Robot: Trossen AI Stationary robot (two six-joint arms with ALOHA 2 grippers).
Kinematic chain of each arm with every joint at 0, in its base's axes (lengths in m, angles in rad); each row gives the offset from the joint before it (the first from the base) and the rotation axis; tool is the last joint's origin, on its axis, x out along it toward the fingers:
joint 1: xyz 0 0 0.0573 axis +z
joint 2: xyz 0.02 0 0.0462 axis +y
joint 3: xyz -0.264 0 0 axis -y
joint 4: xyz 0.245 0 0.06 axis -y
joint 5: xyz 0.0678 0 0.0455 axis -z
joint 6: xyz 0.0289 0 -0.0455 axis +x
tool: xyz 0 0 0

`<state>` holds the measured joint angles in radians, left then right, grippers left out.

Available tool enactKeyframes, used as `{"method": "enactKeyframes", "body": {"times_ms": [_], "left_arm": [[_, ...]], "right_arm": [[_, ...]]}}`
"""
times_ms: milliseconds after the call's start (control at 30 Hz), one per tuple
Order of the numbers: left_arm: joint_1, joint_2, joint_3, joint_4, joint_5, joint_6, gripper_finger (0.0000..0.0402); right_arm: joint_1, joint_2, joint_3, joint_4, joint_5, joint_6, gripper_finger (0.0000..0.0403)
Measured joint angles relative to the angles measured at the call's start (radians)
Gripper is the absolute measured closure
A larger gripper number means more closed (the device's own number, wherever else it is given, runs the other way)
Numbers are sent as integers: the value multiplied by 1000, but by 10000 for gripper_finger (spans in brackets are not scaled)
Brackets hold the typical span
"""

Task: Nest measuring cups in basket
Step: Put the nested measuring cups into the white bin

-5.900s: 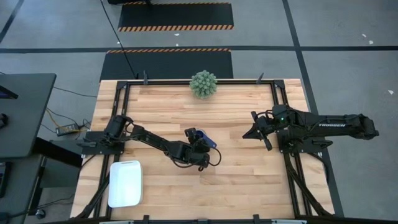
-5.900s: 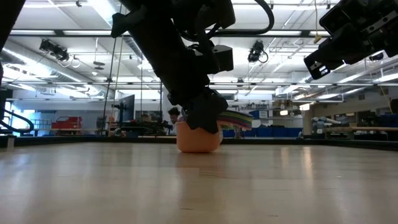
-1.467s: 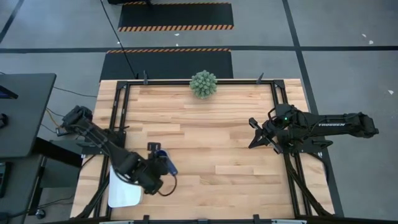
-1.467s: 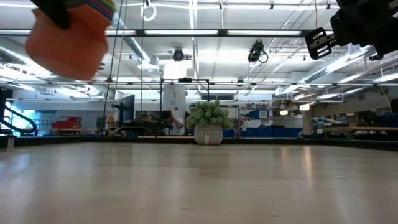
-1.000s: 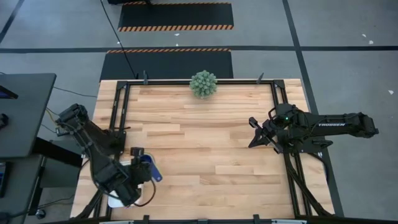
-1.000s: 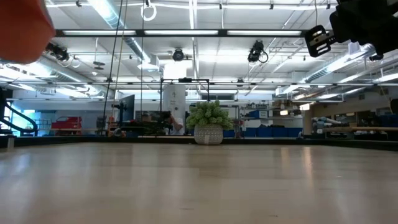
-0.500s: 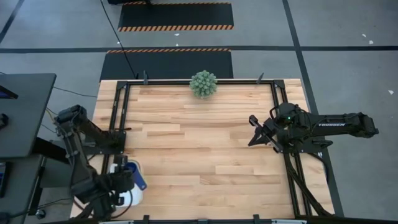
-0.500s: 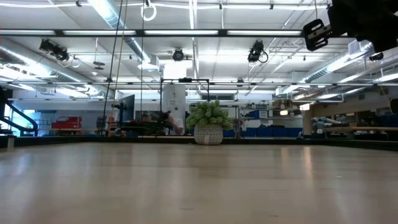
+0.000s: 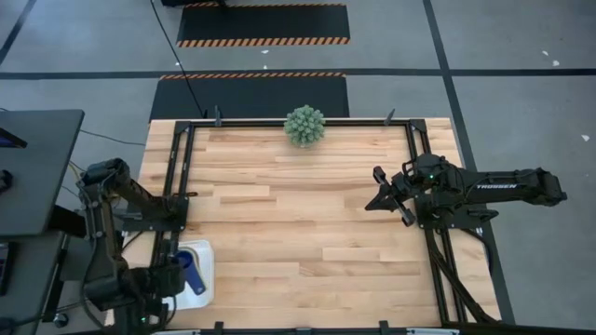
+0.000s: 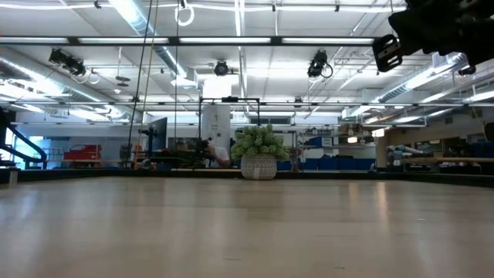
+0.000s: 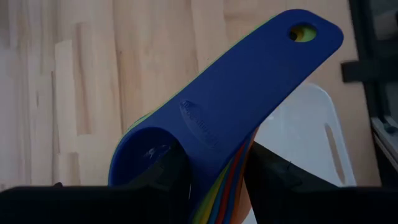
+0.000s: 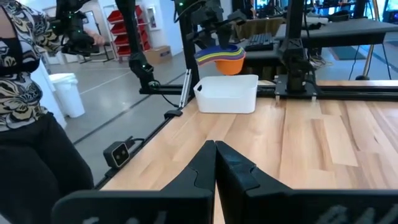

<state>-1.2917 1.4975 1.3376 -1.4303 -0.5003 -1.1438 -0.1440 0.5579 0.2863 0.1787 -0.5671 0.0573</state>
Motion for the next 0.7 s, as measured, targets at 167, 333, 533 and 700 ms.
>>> {"method": "enactKeyframes", "body": {"times_ms": [167, 333, 533, 700], "left_arm": [[-41, 0, -3, 1, -16, 0, 271], [-49, 1, -46, 18, -22, 0, 271], [-49, 1, -147, 107, -20, 3, 271], [-61, 1, -253, 248, -16, 13, 271]], "right_arm": [[0, 0, 0, 7, 34, 3, 389], [0, 0, 0, 7, 51, 3, 389], [0, 0, 0, 7, 51, 27, 389], [0, 0, 0, 6, 50, 29, 389]]}}
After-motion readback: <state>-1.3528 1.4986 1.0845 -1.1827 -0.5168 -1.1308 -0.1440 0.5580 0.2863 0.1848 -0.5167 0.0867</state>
